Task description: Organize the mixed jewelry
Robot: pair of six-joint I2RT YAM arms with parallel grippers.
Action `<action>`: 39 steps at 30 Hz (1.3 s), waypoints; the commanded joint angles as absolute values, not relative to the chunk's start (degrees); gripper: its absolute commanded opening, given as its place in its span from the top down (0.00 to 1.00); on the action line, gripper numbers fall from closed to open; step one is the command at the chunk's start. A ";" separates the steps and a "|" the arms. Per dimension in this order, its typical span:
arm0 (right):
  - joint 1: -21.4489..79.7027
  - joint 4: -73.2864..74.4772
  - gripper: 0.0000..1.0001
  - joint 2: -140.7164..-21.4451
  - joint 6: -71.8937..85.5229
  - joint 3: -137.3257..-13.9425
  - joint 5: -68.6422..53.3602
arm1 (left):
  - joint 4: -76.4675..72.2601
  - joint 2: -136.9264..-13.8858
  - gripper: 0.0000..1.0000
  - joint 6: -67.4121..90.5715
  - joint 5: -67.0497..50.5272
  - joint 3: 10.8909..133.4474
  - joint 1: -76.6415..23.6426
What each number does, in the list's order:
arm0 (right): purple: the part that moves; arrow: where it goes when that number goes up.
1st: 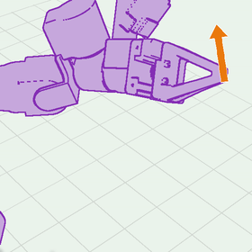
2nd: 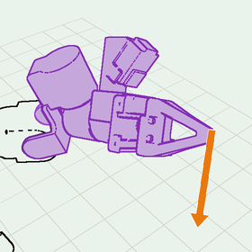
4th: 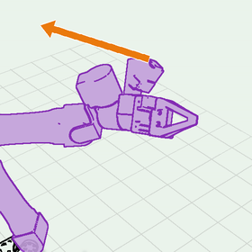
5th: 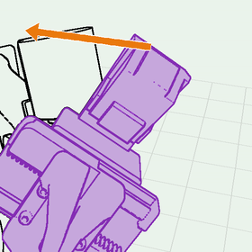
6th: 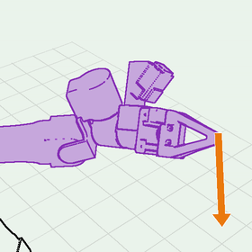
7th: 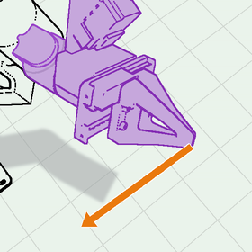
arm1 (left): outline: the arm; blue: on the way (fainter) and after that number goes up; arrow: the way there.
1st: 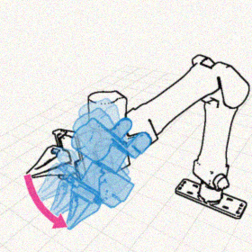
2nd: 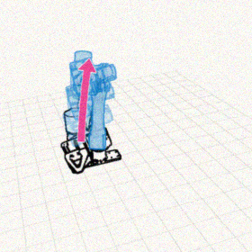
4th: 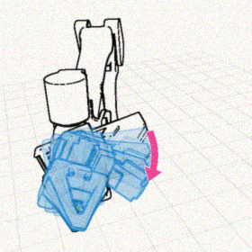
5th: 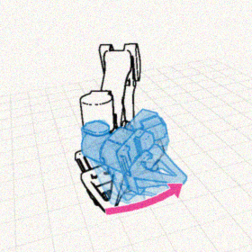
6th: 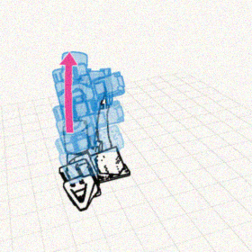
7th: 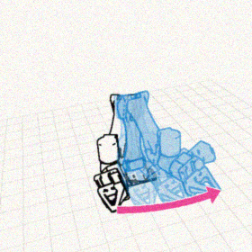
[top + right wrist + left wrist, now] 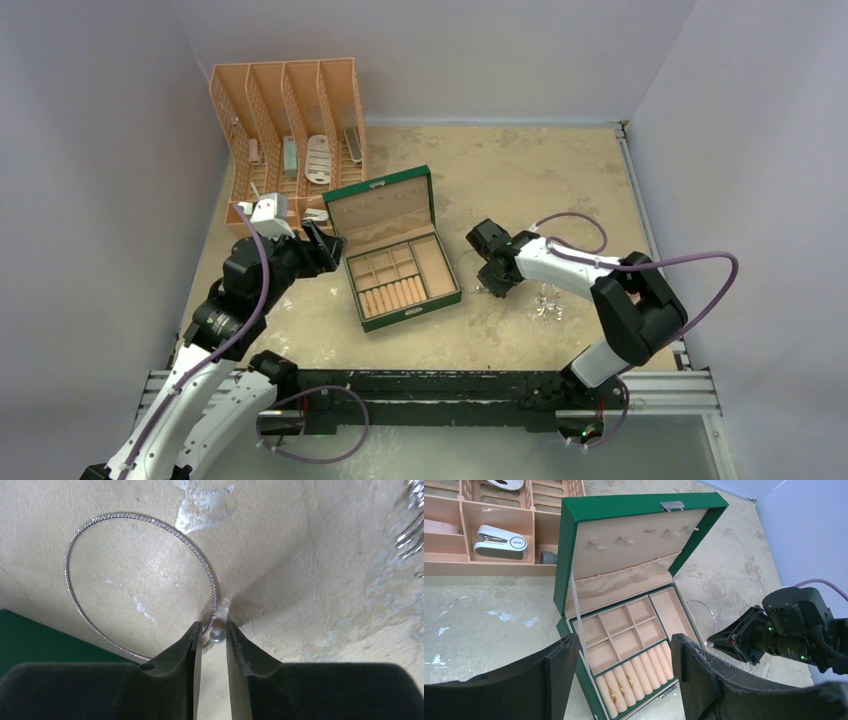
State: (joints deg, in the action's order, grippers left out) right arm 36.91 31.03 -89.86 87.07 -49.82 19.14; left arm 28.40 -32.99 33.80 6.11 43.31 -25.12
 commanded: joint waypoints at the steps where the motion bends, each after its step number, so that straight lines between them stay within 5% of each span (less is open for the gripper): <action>1: 36.94 35.00 0.73 -89.14 80.08 -52.06 24.52 | 27.14 -33.02 0.33 32.97 6.76 44.12 -25.14; 5: 37.00 35.63 0.66 -87.81 79.24 -53.26 26.29 | 27.09 -33.05 0.33 33.04 6.68 44.12 -25.09; 9: 37.01 38.14 0.41 -89.14 81.77 -55.07 26.07 | 27.15 -33.03 0.33 33.01 6.74 44.12 -25.14; 13: 37.23 39.32 0.36 -90.87 83.59 -56.29 24.03 | 27.27 -32.97 0.33 33.08 6.69 44.12 -25.12; 32: 40.87 41.31 0.53 -95.24 94.61 -58.11 24.12 | 27.51 -32.20 0.33 33.00 6.97 44.21 -25.14; 39: 40.89 41.07 0.69 -94.77 95.16 -57.11 24.14 | 27.43 -32.24 0.33 33.15 7.06 44.22 -25.14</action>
